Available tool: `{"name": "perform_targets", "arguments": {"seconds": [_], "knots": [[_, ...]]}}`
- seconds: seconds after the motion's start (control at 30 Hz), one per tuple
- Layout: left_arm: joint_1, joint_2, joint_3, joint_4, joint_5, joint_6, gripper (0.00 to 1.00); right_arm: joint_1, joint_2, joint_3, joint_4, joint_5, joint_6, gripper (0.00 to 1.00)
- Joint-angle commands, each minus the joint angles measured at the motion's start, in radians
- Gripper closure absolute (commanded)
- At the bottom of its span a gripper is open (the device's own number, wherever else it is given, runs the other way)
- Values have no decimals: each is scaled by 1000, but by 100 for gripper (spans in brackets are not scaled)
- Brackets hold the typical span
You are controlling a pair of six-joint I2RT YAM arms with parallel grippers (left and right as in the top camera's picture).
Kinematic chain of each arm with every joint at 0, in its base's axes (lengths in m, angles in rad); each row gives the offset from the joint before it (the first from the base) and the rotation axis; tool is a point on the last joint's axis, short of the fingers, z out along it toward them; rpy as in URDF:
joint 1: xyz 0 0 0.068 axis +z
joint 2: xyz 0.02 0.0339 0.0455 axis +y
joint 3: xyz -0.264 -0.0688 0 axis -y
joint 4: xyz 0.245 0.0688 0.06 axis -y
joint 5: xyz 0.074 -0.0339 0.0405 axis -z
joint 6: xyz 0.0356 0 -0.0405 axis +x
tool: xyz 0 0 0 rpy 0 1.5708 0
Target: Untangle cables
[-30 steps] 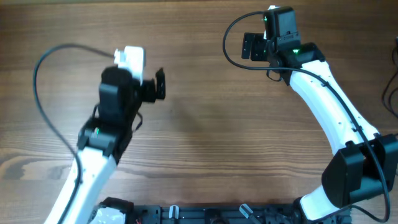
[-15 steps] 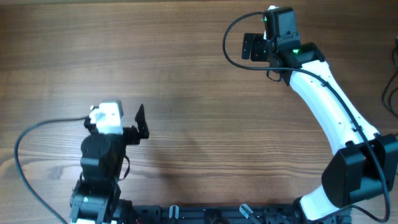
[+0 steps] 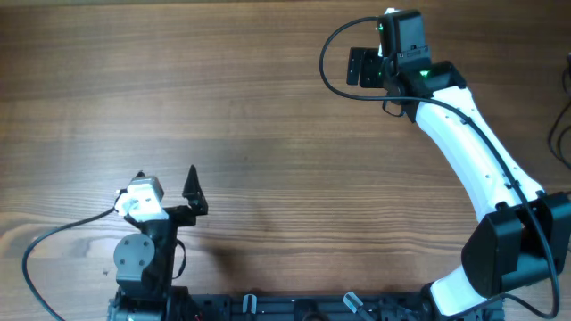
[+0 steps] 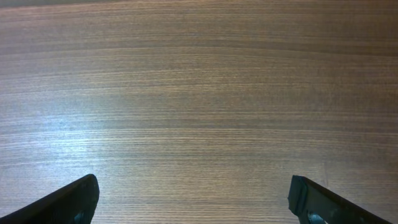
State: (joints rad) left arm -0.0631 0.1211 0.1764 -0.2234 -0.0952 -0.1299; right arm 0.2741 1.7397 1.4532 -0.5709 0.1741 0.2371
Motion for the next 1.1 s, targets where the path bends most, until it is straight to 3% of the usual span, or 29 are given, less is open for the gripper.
{"name": "perform_targets", "arguments": {"seconds": [0.0,0.3,0.5,1.07], "knots": [[32,-76,-42,-1,26,-45,0,3,-9,-5,2,6,-13,1],[72,-118,-86,22,68,-89,0,3,-9,-5,2,6,-13,0],[72,-118,-166,237,87,-145,0,3,-9,-5,2,6,-13,0],[72,-118,-171,148,94,-166,0,3,-9,-5,2,6,-13,0]]}}
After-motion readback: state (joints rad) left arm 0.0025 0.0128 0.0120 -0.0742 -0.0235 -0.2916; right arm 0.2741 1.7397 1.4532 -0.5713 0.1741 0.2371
